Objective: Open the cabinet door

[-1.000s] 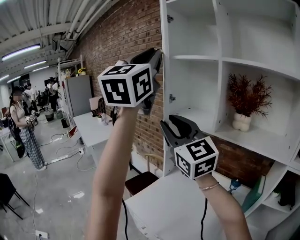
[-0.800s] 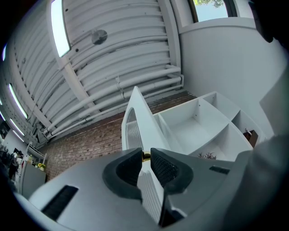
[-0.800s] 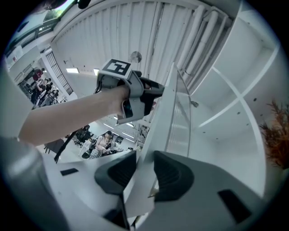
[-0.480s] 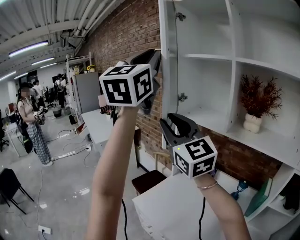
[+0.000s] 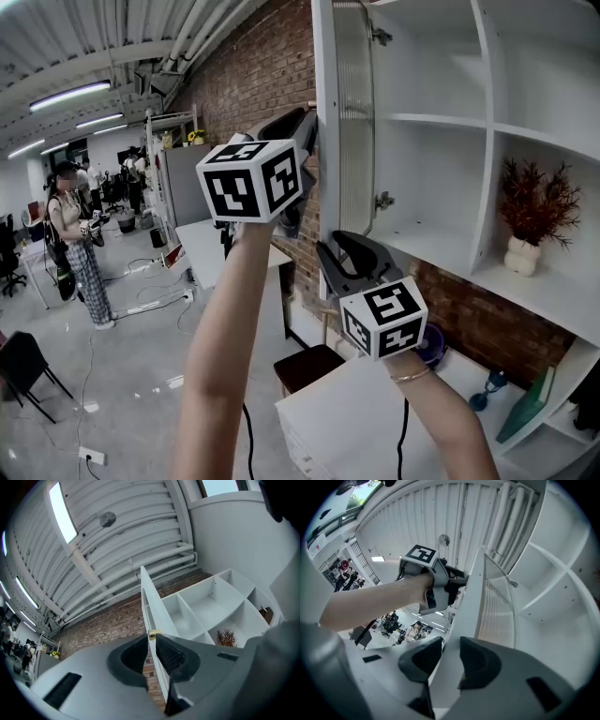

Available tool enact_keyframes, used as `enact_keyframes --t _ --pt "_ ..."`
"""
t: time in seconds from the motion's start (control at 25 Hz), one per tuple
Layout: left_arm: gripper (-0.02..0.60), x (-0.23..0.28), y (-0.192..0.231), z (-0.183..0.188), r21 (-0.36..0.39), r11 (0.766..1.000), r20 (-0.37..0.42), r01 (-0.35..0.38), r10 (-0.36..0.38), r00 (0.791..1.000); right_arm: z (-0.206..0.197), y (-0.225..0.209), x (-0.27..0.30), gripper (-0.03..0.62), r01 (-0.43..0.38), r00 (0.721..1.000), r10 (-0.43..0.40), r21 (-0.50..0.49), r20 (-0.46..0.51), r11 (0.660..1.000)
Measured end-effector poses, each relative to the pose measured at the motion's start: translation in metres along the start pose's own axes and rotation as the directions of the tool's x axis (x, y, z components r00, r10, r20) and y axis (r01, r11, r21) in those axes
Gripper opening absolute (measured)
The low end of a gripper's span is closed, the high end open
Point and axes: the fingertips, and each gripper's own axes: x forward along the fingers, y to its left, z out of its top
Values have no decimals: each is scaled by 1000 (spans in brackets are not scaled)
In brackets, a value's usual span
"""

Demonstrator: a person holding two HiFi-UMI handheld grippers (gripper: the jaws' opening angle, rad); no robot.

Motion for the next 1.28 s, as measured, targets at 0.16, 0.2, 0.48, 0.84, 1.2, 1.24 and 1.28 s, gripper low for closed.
enact_keyframes --t 0.16,0.2,0.48,0.84,1.2,1.24,1.28 --pt "52 -5 15 -4 -2 1000 -1 -20 20 1000 -1 8 12 114 -19 1000 19 9 7 1000" --pt "52 -6 19 -5 -3 1000 -1 -25 25 1000 -2 10 15 112 -26 1000 26 10 8 1000" --pt "52 -15 48 -15 -10 998 -8 -64 64 998 -4 31 39 98 -72 997 72 0 19 997" --pt "49 -25 81 -25 -4 996 -19 -91 91 996 -21 44 76 98 -94 996 94 25 -4 995" --pt "97 -32 104 -48 -30 996 -42 -82 81 996 -46 55 110 80 -82 995 85 49 -53 995" --pt "98 -33 106 -51 -41 996 -41 -79 77 996 -49 55 112 80 -79 995 82 57 -56 995" --pt "104 -33 107 -53 -49 996 -39 -76 74 996 -51 54 113 83 -74 995 77 61 -55 995"
